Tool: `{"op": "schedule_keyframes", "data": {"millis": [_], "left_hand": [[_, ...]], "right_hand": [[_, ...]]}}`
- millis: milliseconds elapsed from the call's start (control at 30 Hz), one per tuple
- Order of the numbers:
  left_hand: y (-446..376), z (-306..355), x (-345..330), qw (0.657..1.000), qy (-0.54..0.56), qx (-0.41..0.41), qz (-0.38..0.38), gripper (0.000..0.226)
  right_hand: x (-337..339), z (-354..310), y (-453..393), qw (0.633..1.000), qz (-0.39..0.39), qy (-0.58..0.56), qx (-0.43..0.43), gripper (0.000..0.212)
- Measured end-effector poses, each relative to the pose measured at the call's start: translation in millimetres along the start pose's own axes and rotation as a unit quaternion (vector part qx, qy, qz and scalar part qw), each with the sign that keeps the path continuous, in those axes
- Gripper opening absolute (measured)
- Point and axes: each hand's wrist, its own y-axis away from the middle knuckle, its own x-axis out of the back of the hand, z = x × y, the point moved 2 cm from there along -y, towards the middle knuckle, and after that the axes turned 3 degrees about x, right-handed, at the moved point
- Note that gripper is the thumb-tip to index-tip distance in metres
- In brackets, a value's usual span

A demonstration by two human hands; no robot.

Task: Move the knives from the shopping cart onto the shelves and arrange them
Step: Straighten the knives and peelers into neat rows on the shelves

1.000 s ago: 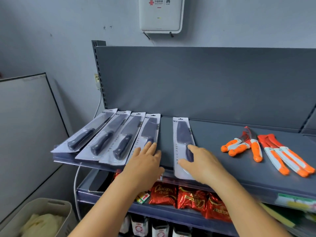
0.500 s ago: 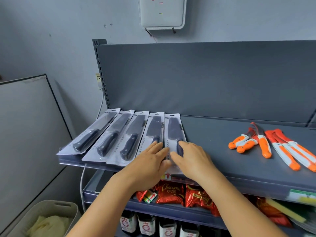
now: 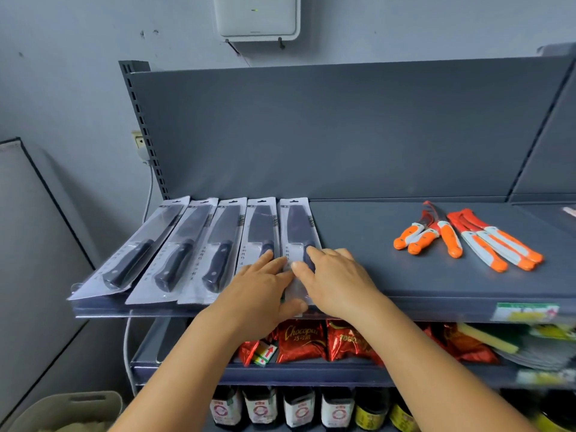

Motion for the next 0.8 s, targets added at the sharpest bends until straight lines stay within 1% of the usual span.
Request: {"op": "schedule_keyframes", "data": {"millis": [100, 233, 300, 400, 500, 600, 667, 800], "left_hand": [[-2, 8, 8, 1.000, -0.018, 0.003, 0.007, 0.069], [-16, 34, 21, 0.997, -0.019, -0.012, 0.071, 0.062], [-26, 53, 27, 0.995, 0.007, -0.030, 0.100, 0.062], [-47, 87, 28, 0.990, 0.049, -0.062, 0.117, 0.064], [-76, 124, 25, 0.985, 0.062, -0.080, 0.137, 0.064], [-110, 159, 15, 0.987, 0.075, -0.076, 0.116, 0.059], [-134, 179, 6, 0.990, 0.077, -0.065, 0.099, 0.055], [-176, 199, -13, 0.998, 0.043, -0.021, 0.051, 0.056]], "right_hand": [[5, 7, 1, 1.000, -0.014, -0.020, 0.015, 0.055], [22, 31, 7, 0.999, 0.022, -0.024, 0.010, 0.055], [34, 50, 11, 0.999, 0.042, -0.013, 0.004, 0.056], [54, 89, 13, 0.998, 0.068, 0.000, -0.013, 0.058], [73, 134, 10, 0.995, 0.091, 0.033, -0.033, 0.056], [87, 181, 4, 0.994, 0.081, 0.054, -0.045, 0.054], [91, 210, -2, 0.995, 0.063, 0.071, -0.036, 0.053], [93, 248, -13, 0.995, -0.014, 0.095, -0.002, 0.055]]}}
